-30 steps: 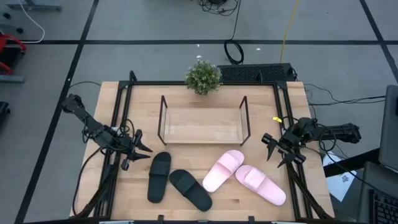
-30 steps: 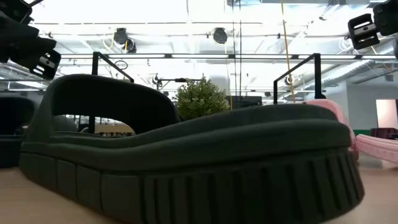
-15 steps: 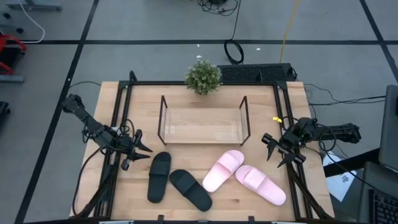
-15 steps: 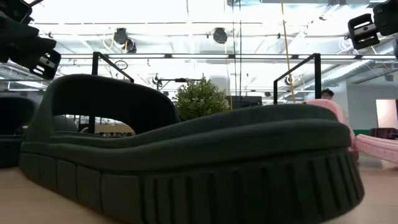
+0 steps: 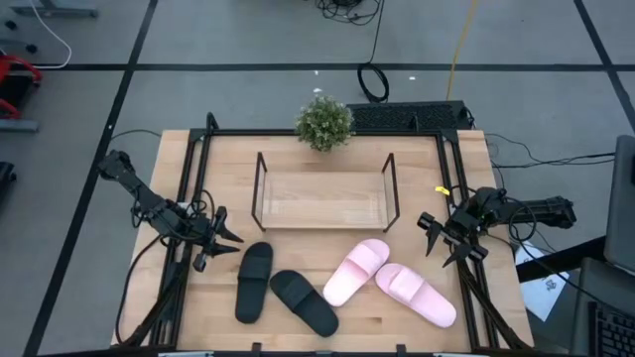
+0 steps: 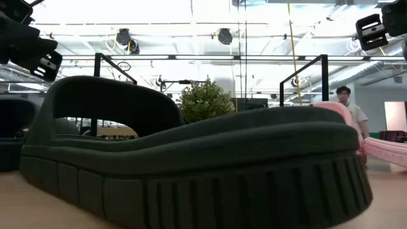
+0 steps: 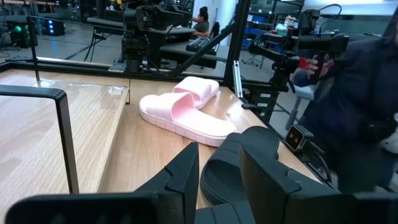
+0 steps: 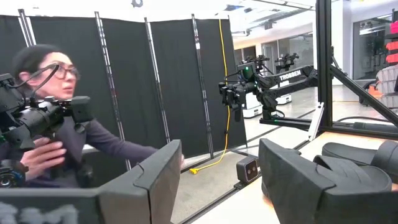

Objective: Pick and place slides into the shelf

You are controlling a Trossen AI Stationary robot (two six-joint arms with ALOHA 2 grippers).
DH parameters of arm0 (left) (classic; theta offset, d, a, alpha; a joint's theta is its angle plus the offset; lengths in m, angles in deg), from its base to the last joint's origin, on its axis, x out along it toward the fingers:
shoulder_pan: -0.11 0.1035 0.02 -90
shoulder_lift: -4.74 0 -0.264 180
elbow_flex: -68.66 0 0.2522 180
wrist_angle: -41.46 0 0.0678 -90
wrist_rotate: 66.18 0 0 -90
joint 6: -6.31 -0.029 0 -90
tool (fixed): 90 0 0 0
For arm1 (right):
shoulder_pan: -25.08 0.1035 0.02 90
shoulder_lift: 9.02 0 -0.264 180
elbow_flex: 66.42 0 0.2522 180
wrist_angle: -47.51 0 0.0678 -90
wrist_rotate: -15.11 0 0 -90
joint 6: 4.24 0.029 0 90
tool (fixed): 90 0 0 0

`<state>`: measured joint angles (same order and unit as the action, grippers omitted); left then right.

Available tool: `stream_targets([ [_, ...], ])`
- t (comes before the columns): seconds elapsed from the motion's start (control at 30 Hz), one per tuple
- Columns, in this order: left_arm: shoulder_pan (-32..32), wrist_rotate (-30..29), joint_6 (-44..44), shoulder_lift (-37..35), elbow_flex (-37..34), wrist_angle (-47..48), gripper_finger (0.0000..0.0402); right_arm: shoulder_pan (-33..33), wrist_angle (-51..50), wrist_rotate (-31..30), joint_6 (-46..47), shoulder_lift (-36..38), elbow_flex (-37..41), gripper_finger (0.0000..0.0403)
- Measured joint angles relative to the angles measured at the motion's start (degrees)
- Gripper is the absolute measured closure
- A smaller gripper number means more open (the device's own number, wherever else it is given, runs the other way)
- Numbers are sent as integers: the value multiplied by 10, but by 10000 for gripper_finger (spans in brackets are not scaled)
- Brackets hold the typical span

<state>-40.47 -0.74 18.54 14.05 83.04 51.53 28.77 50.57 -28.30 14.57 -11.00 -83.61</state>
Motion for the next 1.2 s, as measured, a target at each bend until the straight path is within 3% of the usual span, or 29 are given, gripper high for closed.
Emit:
stream_targets([
  [0.3,0,0,0,0,0,0,289,0,40,-1,-19,0,0,197],
  [0.53,0,0,0,0,0,0,289,0,89,-1,28,0,0,197],
  [0.93,0,0,-3,0,0,0,289,0,97,-7,-21,0,0,197],
  [1.07,0,-36,-73,0,-1,-13,289,0,95,-84,-45,0,0,197],
  [1.2,0,-93,-137,0,-1,-72,289,0,95,-212,-94,0,0,197],
])
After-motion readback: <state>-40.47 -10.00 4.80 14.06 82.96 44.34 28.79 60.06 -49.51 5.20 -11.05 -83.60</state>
